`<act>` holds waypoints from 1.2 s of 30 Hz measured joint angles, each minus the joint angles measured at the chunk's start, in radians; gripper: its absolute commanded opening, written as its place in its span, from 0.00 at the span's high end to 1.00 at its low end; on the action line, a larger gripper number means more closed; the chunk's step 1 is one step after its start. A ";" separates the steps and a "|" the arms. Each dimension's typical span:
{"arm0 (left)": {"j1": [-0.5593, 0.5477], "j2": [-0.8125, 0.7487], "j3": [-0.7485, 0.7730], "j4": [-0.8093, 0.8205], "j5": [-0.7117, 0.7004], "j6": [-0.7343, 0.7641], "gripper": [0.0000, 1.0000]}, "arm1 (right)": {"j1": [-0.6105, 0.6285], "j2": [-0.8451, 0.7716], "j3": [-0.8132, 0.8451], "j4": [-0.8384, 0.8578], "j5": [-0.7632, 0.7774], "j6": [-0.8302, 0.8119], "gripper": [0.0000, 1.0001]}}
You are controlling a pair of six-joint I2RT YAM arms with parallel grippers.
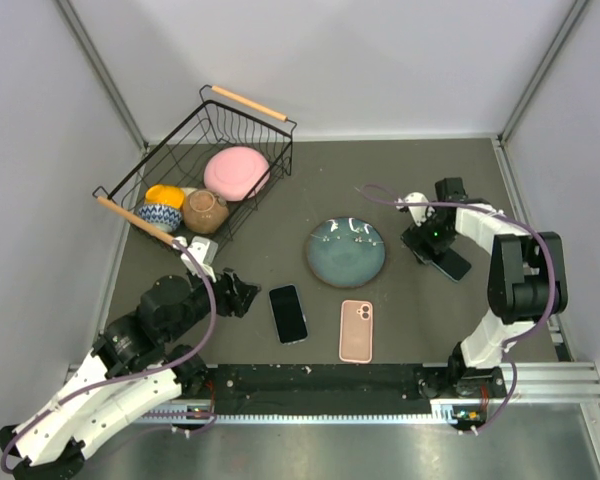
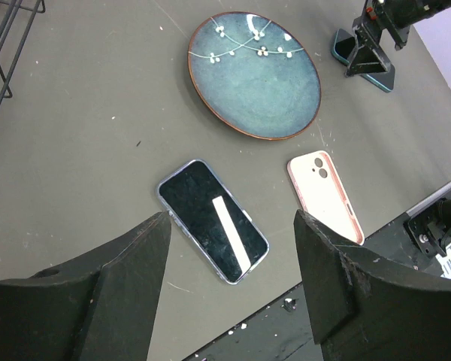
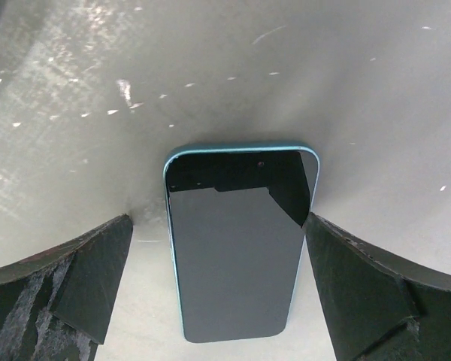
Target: Put the phone into the phone case
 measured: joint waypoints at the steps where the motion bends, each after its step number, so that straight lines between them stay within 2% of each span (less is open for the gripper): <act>1: 0.000 0.002 0.000 0.000 -0.001 0.000 0.28 | -0.009 0.006 0.008 0.001 -0.007 -0.005 0.01; 11: 0.000 0.003 0.000 0.000 -0.016 0.000 0.29 | -0.026 0.014 0.026 -0.008 -0.003 -0.022 0.01; 26: 0.000 0.000 0.000 -0.001 -0.039 0.000 0.29 | -0.069 -0.023 0.102 -0.163 -0.072 -0.087 0.01; 36: 0.000 -0.005 0.000 -0.003 -0.053 0.005 0.28 | -0.102 -0.006 0.099 -0.158 -0.060 -0.111 0.01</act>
